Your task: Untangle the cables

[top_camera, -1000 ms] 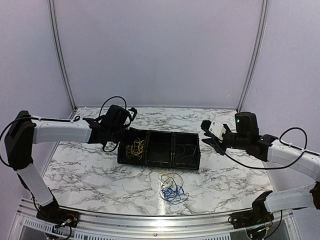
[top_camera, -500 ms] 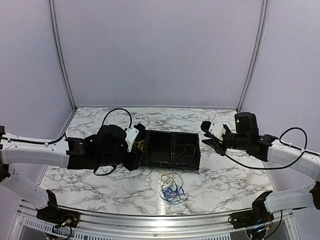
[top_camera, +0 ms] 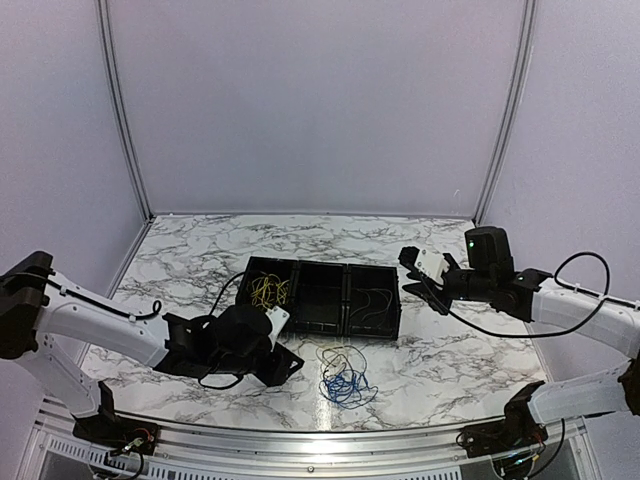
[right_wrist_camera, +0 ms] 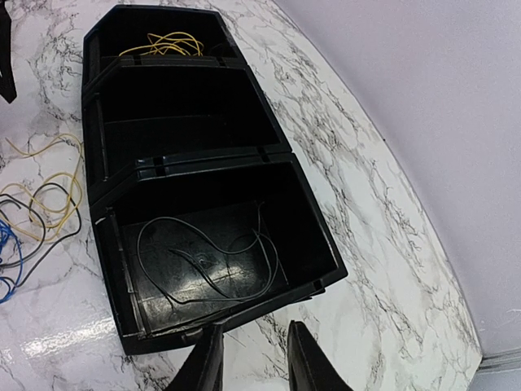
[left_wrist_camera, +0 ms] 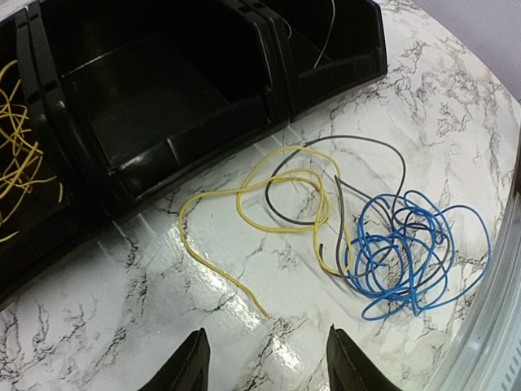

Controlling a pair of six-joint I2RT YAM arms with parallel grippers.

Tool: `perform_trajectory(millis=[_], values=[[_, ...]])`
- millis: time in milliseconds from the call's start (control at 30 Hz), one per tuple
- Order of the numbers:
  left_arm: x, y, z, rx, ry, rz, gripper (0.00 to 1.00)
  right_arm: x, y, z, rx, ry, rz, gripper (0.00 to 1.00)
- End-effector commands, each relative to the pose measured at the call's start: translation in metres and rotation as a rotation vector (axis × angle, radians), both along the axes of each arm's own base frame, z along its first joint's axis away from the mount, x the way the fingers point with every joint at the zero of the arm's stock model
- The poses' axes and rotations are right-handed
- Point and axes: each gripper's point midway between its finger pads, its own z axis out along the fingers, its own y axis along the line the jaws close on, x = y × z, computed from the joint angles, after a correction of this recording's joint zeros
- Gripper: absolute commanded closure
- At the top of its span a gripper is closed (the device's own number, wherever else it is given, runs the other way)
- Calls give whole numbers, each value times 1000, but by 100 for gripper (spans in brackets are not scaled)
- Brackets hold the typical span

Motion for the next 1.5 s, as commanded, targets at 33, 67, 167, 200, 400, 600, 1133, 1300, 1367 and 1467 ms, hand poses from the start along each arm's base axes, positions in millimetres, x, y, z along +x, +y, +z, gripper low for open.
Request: perform_trajectory(millis=[33,67,167,200,400,600,1133,1300,1367,1467], values=[[1,-17,-6,-14,1,-20,49,1,1,1,-5,-1,7,72],[1,-18,-9,-5,2,-21,49,0,1,1,-5,-1,9,72],[2,-19,-19,18,9,-22,54,0,1,2,-2,-3,11,72],[2,-20,-21,21,11,-23,58,0,1,2,-2,-2,12,72],[5,-24,-27,33,2,-20,68,0,2,0,-4,2,15,72],[9,-30,-27,31,-18,-27,85,0,2,0,-5,3,15,72],[20,-40,139,-123,-179,-50,100,-35,44,45,182,162,247,54],[18,-39,207,-249,-251,-62,100,-59,87,99,155,168,422,41],[18,-41,226,-278,-285,-79,100,-64,105,118,190,227,474,39],[18,-48,245,-303,-314,-99,100,-69,127,133,245,307,526,35]])
